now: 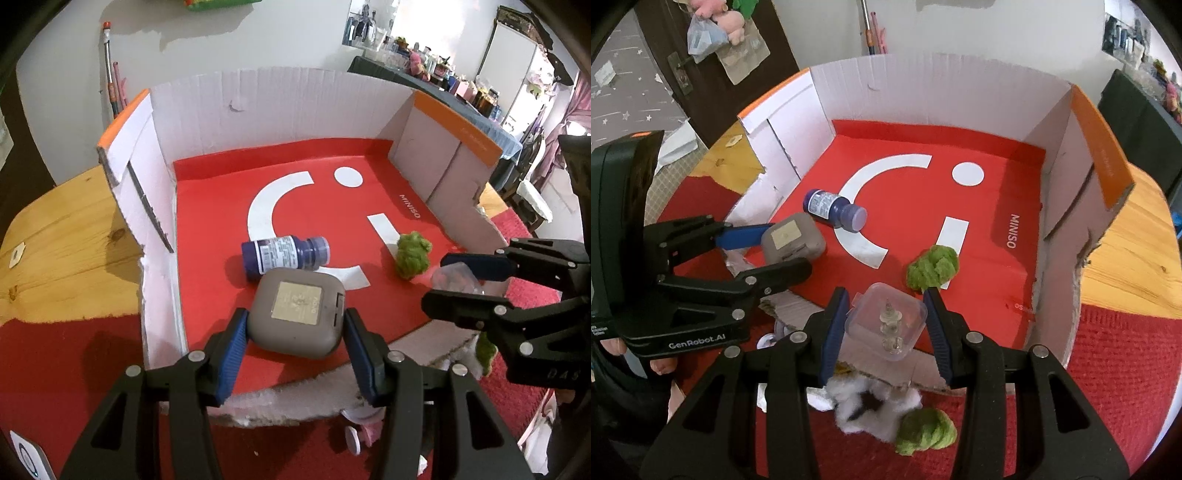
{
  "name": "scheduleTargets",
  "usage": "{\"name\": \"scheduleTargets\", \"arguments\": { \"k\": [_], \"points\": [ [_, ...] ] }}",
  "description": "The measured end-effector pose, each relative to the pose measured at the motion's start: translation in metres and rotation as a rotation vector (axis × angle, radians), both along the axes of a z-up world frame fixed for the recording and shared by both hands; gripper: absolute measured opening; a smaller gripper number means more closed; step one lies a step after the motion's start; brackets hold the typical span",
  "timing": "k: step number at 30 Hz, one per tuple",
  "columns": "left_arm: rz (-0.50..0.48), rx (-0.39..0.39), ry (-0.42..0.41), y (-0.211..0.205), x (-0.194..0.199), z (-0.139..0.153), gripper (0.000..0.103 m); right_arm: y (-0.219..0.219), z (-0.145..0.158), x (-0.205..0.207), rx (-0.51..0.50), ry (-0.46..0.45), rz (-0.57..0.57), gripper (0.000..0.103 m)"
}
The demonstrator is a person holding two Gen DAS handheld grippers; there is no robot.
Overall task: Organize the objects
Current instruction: 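Lift the grey case and clear box and carry both into the box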
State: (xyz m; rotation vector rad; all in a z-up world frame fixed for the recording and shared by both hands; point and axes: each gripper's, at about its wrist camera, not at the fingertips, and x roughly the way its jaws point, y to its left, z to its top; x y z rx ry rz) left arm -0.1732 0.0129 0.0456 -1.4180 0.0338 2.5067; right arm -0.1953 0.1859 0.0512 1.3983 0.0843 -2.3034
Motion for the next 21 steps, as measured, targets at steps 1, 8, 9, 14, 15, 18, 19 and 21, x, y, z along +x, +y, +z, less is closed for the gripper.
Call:
{"name": "scheduleTargets", "arguments": {
  "k": [1,8,9,14,15,18,19,21],
  "points": [
    [-0.003,0.000,-0.001,0.000,-0.001,0.000,0.054,0.000,-0.001,-0.001,0.001,-0.005,0.002,0.040],
    [-0.025,-0.008,-0.015,0.008,-0.008,-0.005,0.054,0.000,-0.010,-0.007,-0.002,-0.025,0.008,0.040],
    [-0.028,-0.008,-0.017,0.010,-0.008,-0.006,0.054,0.000,-0.011,-0.009,-0.002,-0.027,0.005,0.040],
    [-0.024,-0.001,-0.021,0.012,-0.014,-0.010,0.054,0.004,-0.014,-0.013,0.004,-0.015,-0.014,0.040],
    [-0.021,-0.001,-0.020,0.012,-0.014,-0.010,0.054,0.004,-0.014,-0.014,0.005,-0.010,-0.016,0.040],
    [-0.010,-0.010,-0.011,0.012,-0.016,-0.010,0.054,0.002,-0.015,-0.016,0.019,0.008,-0.022,0.040],
    [-0.006,-0.011,-0.009,0.011,-0.017,-0.011,0.054,0.002,-0.015,-0.016,0.025,0.015,-0.023,0.040],
    [0.003,-0.019,-0.005,0.010,-0.018,-0.012,0.054,0.000,-0.017,-0.017,0.043,0.028,-0.028,0.040]
  ]
}}
